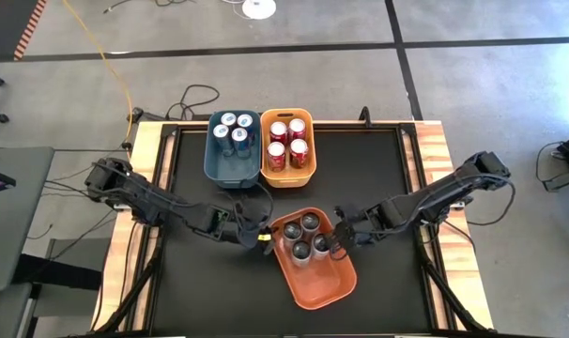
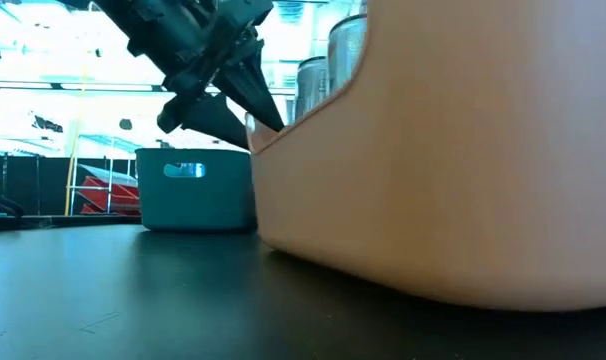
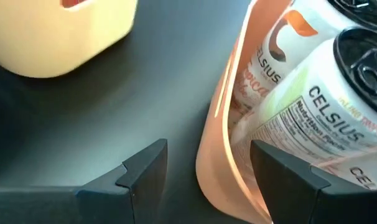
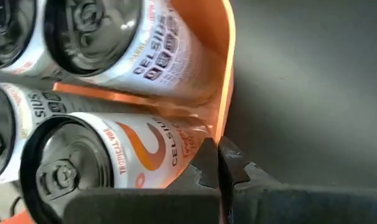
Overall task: Sort soda cans
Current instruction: Move the orange bin to the top right of the table
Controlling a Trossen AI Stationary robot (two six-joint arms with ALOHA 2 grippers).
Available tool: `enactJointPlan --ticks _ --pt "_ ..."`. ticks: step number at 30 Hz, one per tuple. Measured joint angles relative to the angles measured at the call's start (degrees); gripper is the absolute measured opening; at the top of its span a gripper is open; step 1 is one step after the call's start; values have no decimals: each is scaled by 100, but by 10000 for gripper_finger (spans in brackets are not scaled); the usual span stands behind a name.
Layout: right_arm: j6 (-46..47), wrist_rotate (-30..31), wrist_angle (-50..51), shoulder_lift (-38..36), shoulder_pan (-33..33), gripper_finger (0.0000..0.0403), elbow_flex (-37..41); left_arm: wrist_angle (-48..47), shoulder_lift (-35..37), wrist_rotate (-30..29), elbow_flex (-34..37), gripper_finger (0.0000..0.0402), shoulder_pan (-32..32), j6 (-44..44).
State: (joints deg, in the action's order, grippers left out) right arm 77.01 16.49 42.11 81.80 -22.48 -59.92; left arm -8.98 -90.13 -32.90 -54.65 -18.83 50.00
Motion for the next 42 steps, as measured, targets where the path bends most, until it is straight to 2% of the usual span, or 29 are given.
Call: enactJointPlan --ticks 19,31,42 --pt "1949 620 1108 -142 -800 0 -4 367 0 431 -4 224 160 -153" --pt "3704 932 1830 -160 -1654 0 -7 344 -2 616 2 224 155 -330" --pt "5158 958 2455 -160 -2393 0 -7 364 -2 725 2 224 153 -372"
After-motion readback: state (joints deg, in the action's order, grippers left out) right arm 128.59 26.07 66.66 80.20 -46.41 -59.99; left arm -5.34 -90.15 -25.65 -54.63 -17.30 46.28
